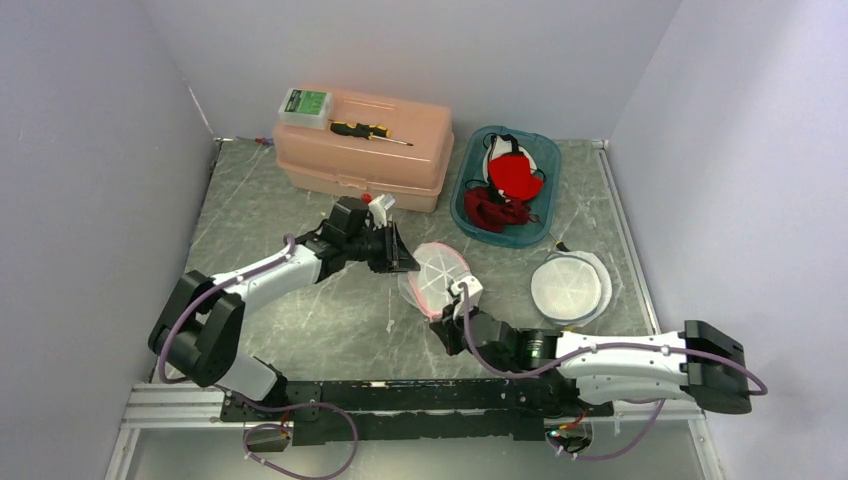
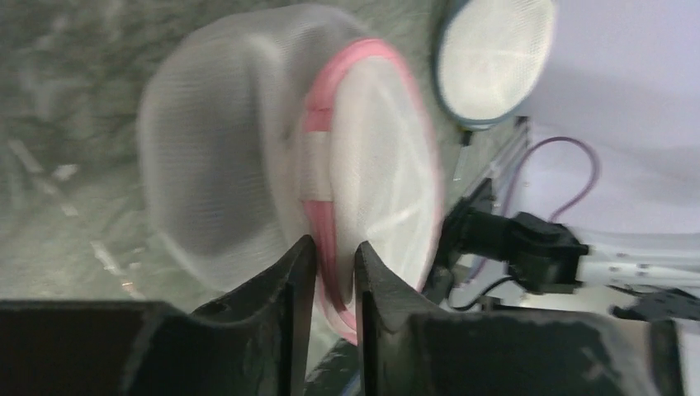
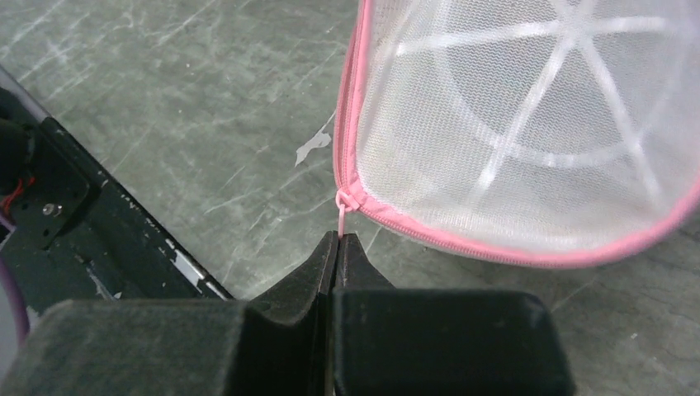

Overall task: Unzip the laundry bag and remove the bra
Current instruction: Unzip the laundry bag at the center of the board.

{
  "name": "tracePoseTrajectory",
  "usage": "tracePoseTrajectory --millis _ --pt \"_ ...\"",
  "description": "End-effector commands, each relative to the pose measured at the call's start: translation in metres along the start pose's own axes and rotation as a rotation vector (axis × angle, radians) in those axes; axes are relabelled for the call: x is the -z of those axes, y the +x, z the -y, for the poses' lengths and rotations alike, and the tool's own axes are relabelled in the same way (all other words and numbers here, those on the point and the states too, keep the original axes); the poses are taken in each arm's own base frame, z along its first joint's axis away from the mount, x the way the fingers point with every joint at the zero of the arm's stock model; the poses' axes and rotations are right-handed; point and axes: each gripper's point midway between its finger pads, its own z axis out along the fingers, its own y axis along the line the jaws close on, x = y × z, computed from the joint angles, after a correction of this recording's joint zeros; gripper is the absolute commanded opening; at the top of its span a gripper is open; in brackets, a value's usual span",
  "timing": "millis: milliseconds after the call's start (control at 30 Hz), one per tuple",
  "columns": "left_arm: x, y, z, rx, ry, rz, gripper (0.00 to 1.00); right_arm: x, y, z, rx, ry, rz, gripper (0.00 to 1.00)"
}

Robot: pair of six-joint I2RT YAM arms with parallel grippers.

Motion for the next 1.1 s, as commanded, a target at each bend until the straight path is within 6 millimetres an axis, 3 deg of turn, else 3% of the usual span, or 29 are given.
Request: tracePoseTrajectory --millis 0,33,133,200,333,467,600,700,867,1067 --pt "0.003 -0.011 -0.016 0.021 -0.015 0.081 0.51 -0.013 -0.014 -0.023 -0.022 -0.033 0.035 0.00" --pt "0.008 -0.009 -0.019 0.039 -0.041 0.095 0.66 -0.016 -0.013 -0.024 -0.019 -0.033 0.030 0.00" --pt "0.032 0.002 -0.024 0.078 -0.121 0.113 0.93 -0.022 -0.014 -0.030 -0.015 -0.042 0.028 0.00" --pt "0.054 0.007 -0.024 0.108 -0.167 0.151 0.94 -0.025 -0.016 -0.034 -0.010 -0.051 0.027 0.00" --pt "0.074 0.032 -0.021 0.232 -0.157 0.171 0.94 -0.030 -0.020 -0.044 0.006 -0.085 0.024 0.00" --pt "0.075 0.038 0.000 0.259 -0.071 0.205 0.94 -0.032 -0.025 -0.056 0.019 -0.135 0.029 0.00" --pt "0.061 0.043 0.017 0.243 -0.030 0.157 0.94 -0.032 -0.032 -0.059 0.031 -0.137 0.035 0.00" --pt "0.050 0.051 0.025 0.250 0.007 0.122 0.89 -0.029 -0.032 -0.053 0.034 -0.117 0.035 0.00" --pt "0.037 0.061 0.017 0.275 -0.007 0.102 0.77 -0.025 -0.029 -0.046 0.021 -0.098 0.033 0.00" --pt "0.030 0.059 0.007 0.302 -0.039 0.118 0.37 -0.021 -0.027 -0.042 0.009 -0.088 0.033 0.00"
